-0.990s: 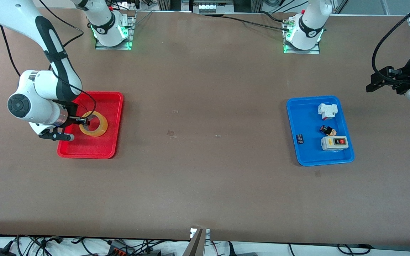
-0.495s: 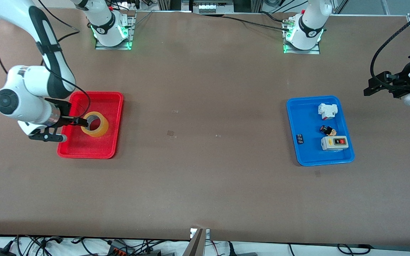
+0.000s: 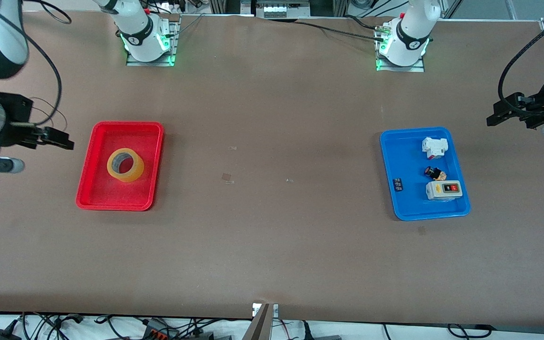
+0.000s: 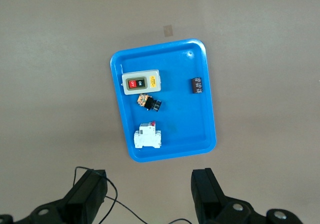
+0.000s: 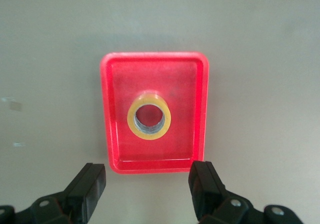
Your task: Place and move tape with both arms
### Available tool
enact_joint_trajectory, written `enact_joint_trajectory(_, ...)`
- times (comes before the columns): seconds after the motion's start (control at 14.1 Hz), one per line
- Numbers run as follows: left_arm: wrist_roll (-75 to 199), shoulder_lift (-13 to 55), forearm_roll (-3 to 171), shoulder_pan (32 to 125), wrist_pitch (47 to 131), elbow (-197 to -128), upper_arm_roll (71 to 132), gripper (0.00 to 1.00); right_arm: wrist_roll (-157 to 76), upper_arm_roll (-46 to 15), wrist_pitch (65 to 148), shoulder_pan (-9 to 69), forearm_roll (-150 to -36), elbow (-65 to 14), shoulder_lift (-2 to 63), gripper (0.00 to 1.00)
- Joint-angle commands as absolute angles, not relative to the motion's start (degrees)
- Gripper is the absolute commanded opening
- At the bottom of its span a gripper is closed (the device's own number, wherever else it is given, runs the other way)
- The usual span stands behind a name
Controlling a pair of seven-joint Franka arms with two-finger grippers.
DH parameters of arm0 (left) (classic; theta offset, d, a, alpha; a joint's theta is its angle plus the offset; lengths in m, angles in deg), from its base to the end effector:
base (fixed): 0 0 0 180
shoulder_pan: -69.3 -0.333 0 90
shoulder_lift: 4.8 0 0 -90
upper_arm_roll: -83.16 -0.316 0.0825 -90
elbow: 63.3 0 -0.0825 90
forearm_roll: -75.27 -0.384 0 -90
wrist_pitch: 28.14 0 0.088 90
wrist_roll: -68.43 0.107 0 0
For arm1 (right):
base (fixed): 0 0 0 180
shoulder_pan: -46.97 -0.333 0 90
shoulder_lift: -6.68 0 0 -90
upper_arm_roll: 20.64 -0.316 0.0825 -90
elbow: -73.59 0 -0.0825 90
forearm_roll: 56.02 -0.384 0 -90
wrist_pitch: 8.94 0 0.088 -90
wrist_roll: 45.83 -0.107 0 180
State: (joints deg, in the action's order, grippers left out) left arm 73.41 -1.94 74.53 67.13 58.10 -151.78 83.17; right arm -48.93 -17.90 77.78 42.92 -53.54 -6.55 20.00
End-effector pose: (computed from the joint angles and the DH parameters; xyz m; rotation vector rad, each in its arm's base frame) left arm 0.5617 0.0226 0.6036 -3.1302 0.0766 0.1404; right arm 0.6160 0.0126 0.5644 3.0773 -0.0470 -0.1774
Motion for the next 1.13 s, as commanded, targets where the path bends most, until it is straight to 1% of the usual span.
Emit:
enact_joint_trajectory(0.0, 73.79, -3.22, 74.83, 66.66, 57.47, -152.33, 83.34, 1.0, -48.56, -17.92, 76.32, 42.93, -53.73, -2.35, 22.32, 1.0)
enact_joint_trajectory(0.28, 73.88, -3.66, 74.74, 66.58, 57.47, -153.11, 83.42, 1.0, -48.47, -17.92, 83.59, 43.02, -54.0, -2.35, 22.5, 1.0)
enact_joint_trajectory(0.42, 73.97, -6.37, 74.74, 66.49, 58.08, -156.44, 83.42, 1.0, -48.38, -17.74, 87.38, 43.46, -55.92, -2.43, 22.59, 1.0)
enact_joint_trajectory(0.49, 73.97, -6.56, 74.74, 66.4, 58.08, -156.72, 83.42, 1.0, -48.29, -17.66, 88.26, 44.42, -58.2, -2.61, 23.02, 1.0)
enact_joint_trajectory(0.64, 73.88, -6.21, 74.83, 66.49, 58.43, -156.11, 83.42, 1.0, -46.73, -17.83, 88.01, 46.09, -60.06, -4.36, 22.5, 1.0)
enact_joint_trajectory(0.85, 73.88, -6.12, 74.74, 66.84, 58.87, -155.93, 83.25, 1.0, -43.46, -17.65, 85.64, 46.01, -57.53, -5.77, 21.18, 1.0)
enact_joint_trajectory(0.99, 73.88, -6.03, 74.74, 67.01, 58.96, -155.93, 82.9, 1.0, -43.64, -17.74, 87.73, 45.57, -55.24, -9.71, 18.38, 1.0)
enact_joint_trajectory(1.06, 73.88, -5.95, 74.83, 67.02, 59.05, -155.76, 82.72, 1.0, -43.64, -17.74, 90.44, 45.57, -55.14, -14.17, 15.76, 1.0)
